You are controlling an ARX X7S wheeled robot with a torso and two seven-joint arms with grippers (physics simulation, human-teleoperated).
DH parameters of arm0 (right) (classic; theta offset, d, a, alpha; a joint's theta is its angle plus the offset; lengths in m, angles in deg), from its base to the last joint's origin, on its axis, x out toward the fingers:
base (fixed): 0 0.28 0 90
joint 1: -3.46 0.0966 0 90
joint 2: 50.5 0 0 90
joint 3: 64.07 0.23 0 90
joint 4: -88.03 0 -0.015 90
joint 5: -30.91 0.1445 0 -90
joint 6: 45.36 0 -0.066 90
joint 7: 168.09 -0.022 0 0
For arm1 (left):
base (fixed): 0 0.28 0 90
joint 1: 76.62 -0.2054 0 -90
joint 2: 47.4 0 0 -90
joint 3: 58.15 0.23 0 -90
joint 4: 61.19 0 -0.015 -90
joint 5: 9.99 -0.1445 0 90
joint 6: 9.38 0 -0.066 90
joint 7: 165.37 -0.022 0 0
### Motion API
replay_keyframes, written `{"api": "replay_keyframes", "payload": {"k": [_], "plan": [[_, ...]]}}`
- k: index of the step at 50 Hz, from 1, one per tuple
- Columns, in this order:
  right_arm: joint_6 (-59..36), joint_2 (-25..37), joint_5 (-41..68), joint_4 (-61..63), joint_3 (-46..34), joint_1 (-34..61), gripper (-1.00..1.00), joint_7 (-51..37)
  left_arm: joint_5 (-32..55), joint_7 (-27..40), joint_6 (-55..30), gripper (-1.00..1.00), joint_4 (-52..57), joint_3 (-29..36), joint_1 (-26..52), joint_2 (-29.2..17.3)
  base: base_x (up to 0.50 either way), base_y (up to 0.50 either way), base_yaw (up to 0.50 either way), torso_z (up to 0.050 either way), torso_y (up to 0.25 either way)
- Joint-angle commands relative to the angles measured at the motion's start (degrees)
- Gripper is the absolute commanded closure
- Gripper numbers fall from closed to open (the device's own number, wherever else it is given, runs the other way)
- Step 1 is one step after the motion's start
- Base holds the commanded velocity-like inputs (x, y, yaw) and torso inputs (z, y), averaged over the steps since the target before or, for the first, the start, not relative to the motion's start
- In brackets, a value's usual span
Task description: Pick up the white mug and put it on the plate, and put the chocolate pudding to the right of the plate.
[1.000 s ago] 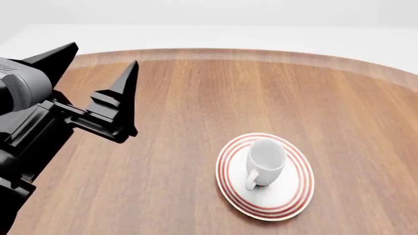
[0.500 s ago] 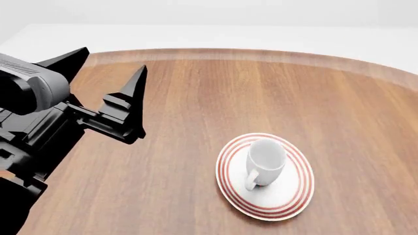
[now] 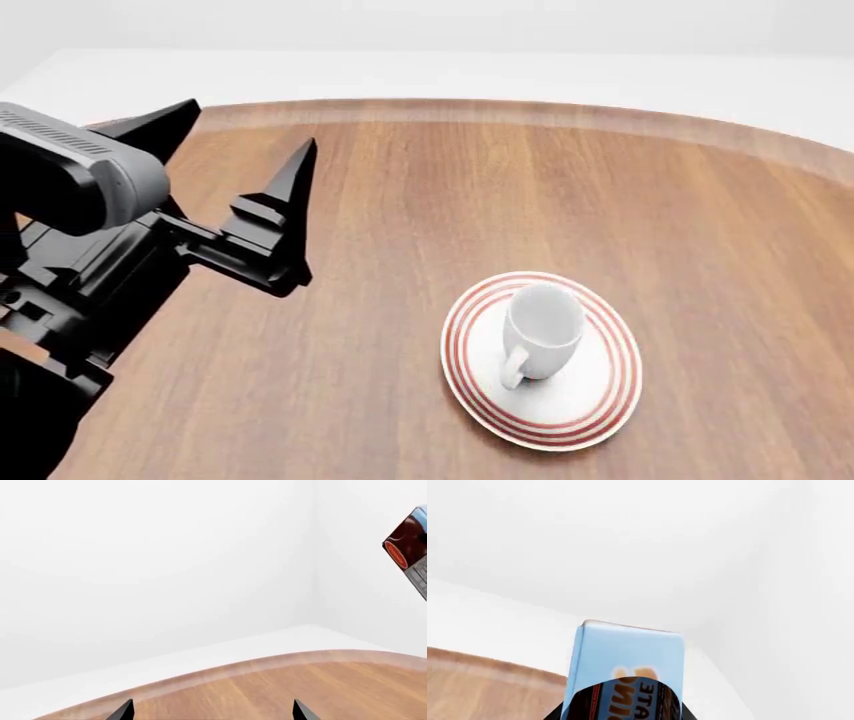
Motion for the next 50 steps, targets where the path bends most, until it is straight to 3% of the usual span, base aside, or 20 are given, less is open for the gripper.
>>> {"api": "replay_keyframes", "payload": {"k": [1,5,18,38,50], "plan": [[-10.9,-2.0,-2.9,-0.5,-6.0,4.5,1.0,12.5,-1.2,-1.4,-0.2,-1.0,-0.6,-1.1,0.0,1.4,0.0,0.0,0.0,0.0,0.0],[-13.2,-1.3,-2.8,2.9,-9.0,6.5,1.0,19.3,-1.2,-1.5,-0.2,-1.0,-0.7,-1.1,-0.1,1.5,0.0,0.0,0.0,0.0,0.0],[-14.1,1.3,0.8,8.3,-10.8,4.9,1.0,26.6,-1.6,-1.7,0.4,-1.0,-0.7,-1.1,-0.9,1.2,0.0,0.0,0.0,0.0,0.0],[-8.5,3.1,6.6,4.6,-6.2,-3.9,1.0,20.5,-2.2,-1.8,0.7,-1.0,-0.7,-1.1,-1.7,1.5,0.0,0.0,0.0,0.0,0.0],[-9.9,8.6,6.3,7.5,-6.9,-5.1,1.0,19.8,-2.1,-1.5,-0.1,-1.0,-0.6,-1.1,-1.3,2.1,0.0,0.0,0.0,0.0,0.001]]}}
